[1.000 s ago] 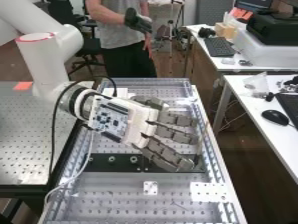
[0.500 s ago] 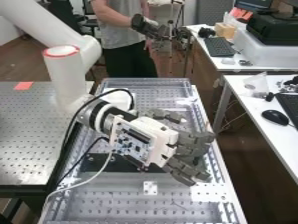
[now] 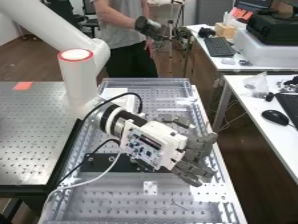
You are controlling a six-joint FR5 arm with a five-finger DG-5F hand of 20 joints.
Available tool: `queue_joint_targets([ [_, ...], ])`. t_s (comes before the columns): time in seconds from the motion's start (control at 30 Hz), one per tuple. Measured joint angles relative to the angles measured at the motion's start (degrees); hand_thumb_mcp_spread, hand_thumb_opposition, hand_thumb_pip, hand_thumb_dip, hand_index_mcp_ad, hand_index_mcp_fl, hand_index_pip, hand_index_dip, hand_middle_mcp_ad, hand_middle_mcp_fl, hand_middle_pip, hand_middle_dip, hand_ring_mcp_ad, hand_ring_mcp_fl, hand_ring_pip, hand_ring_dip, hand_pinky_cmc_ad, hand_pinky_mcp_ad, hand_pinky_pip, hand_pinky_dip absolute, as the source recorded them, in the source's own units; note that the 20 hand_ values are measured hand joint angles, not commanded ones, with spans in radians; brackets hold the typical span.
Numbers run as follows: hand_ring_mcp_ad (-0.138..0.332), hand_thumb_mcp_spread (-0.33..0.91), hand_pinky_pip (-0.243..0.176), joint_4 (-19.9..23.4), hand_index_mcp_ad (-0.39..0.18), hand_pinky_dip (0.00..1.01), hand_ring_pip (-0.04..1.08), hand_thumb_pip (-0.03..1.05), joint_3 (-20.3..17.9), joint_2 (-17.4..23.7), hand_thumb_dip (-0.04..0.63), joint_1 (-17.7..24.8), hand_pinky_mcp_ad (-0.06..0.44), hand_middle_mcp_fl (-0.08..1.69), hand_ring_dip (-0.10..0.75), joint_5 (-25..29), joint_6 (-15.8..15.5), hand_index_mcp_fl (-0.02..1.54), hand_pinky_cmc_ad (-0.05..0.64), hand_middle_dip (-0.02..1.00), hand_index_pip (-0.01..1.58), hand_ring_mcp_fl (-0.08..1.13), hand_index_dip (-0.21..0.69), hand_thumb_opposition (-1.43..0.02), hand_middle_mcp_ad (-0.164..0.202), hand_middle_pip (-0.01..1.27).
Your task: Grab the chopstick and place it in the clear container
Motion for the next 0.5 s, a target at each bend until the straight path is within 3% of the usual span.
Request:
queue_joint_targets([
  [0.1, 0.194, 0.40, -0.086, -0.31, -0.089, 0.18, 0.10, 0.76, 0.71, -0.69, 0.391, 0.16, 0.211, 0.54, 0.328, 0.17, 0.55, 0.21, 0.278, 0.61, 1.20, 0.32, 0.134, -0.83, 0.101, 0.46],
  [0.33, 0.161, 0.44, -0.065, -0.55, -0.093, 0.18, 0.10, 0.75, 2.27, -2.10, 0.393, 0.49, 0.213, 0.55, 0.363, 0.01, 1.17, 0.22, 0.265, 0.64, 1.25, 0.37, 0.133, -0.83, 0.101, 0.52],
  [0.5, 0.164, 0.46, -0.051, -1.36, -0.093, 0.18, 0.09, 0.75, 3.57, -2.84, 0.393, 0.52, 0.215, 0.54, 0.398, -1.28, 1.35, 0.22, 0.265, 0.67, 1.30, 0.39, 0.136, -0.83, 0.098, 0.56],
])
